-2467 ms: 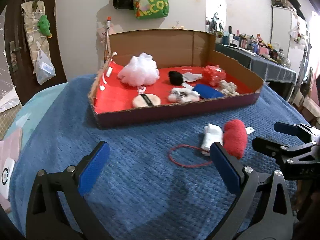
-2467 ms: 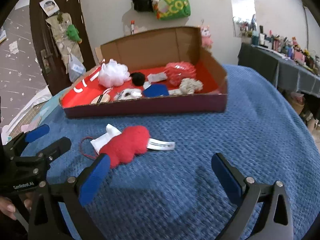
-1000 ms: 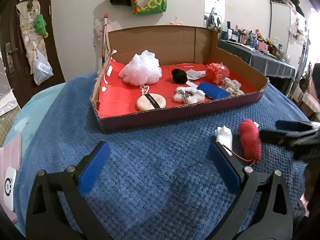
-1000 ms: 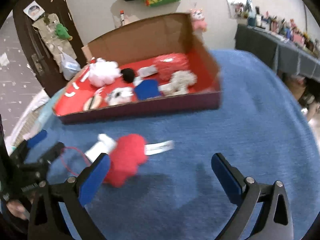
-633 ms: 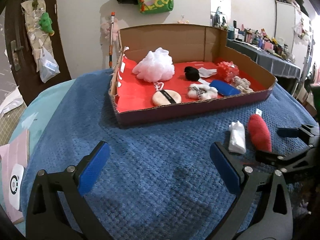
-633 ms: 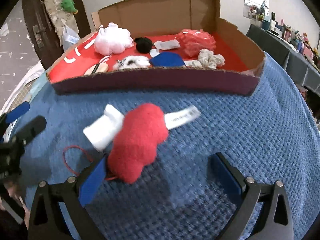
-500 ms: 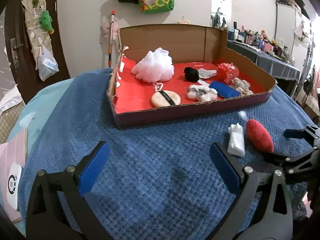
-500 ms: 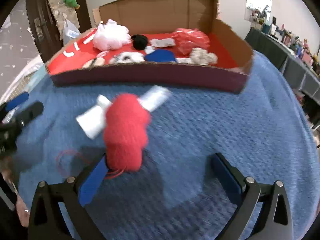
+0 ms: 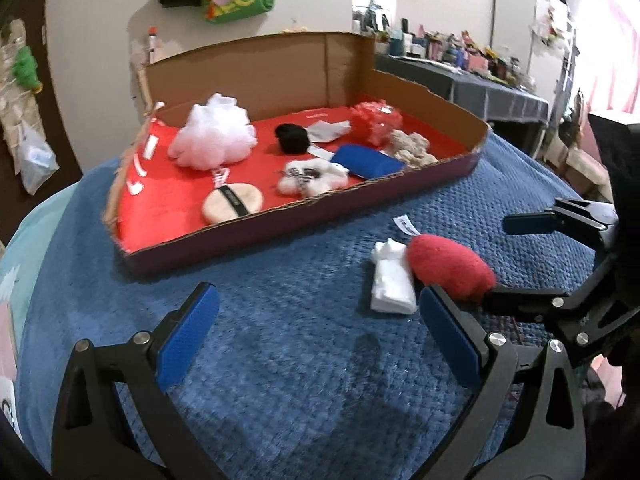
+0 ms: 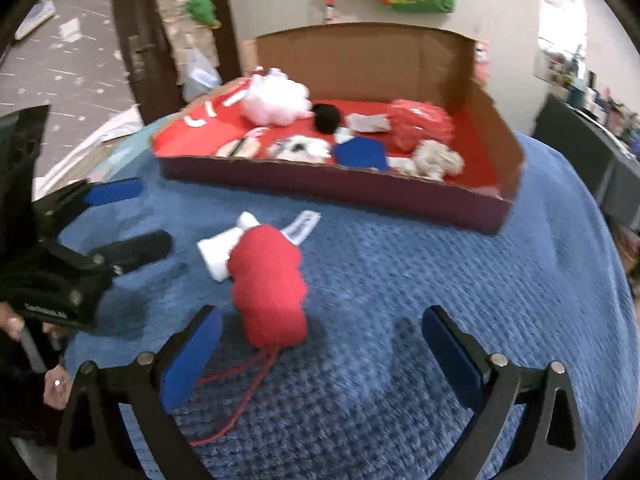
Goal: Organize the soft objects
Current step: 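Grasp the white sock with the left tool while the right tool grasps the red plush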
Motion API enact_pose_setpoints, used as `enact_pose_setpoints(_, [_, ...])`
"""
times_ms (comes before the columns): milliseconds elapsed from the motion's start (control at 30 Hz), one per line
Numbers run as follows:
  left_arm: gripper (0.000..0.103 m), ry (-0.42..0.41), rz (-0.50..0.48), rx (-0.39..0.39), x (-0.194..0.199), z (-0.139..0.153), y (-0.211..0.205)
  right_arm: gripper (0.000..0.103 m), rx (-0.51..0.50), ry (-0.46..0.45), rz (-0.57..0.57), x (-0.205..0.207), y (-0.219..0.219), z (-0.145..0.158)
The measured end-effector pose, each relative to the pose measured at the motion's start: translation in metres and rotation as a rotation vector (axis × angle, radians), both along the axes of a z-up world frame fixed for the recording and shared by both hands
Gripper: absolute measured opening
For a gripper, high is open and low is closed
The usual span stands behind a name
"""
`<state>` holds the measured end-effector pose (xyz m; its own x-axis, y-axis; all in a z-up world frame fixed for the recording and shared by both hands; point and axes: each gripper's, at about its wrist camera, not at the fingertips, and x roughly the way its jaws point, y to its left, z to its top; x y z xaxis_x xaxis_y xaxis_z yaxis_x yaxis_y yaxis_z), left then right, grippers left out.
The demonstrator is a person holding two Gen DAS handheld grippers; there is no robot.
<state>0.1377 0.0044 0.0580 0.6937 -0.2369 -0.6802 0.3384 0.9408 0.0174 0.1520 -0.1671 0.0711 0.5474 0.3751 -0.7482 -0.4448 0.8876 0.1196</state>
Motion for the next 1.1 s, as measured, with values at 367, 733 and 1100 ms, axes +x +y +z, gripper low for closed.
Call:
enact_pose_setpoints(367, [0.1,0.044,-0.086,0.038,0.015,-0.004,-0.018,0.093,0.0,0.028,0.102,0.013,0.021,-0.007])
enact_pose_setpoints(733, [0.1,0.091,-0.144,0.033,0.022,-0.013,-0.016,0.088,-0.047,0.031,0.066,0.033,0.021,-0.019])
enact_pose_setpoints(1100, [0.092,0.098,-0.182,0.083,0.032,-0.019,-0.036,0.092,0.005,0.02,-0.005,0.041,-0.007,-0.011])
